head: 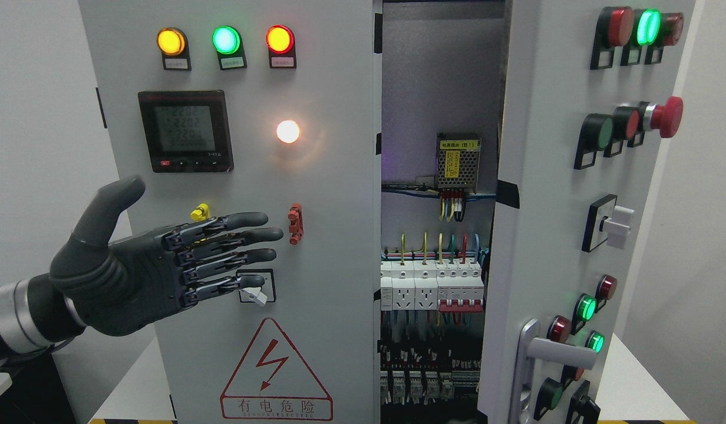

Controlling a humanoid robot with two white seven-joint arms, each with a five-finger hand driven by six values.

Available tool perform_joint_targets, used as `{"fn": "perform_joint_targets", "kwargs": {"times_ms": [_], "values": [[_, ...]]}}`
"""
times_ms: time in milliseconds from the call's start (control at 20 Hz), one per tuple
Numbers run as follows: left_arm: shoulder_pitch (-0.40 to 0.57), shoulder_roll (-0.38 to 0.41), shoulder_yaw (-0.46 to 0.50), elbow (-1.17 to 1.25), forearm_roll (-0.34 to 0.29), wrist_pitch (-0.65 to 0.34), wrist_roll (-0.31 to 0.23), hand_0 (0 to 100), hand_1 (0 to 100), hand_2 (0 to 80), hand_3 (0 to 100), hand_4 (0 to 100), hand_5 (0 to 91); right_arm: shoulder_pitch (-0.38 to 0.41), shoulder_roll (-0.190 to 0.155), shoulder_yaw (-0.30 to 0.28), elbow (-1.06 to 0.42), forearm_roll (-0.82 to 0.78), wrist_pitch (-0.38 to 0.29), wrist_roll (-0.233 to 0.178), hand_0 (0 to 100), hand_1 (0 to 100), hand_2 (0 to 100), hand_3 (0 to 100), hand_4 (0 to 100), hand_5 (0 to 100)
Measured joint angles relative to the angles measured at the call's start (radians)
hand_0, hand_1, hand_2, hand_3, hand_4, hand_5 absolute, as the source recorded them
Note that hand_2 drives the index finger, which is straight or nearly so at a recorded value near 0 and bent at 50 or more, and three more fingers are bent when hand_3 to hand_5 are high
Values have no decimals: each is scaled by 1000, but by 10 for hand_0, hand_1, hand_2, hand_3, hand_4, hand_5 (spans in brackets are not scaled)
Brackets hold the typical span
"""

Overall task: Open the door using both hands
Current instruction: 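Reach the left hand fingers into the gap behind the door edge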

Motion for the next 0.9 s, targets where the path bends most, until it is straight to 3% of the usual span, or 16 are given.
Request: {"fn": "perform_joint_targets", "kwargs": {"times_ms": [401,902], "values": [[-107,-156,-129,73,21,2,2,0,0,0,0,44,0,1,0,0,0,0,0,0,0,0,0,0,0,0],[-160,-332,-190,136,46,4,-4,0,0,0,0,43,0,1,0,0,0,0,0,0,0,0,0,0,0,0]]}}
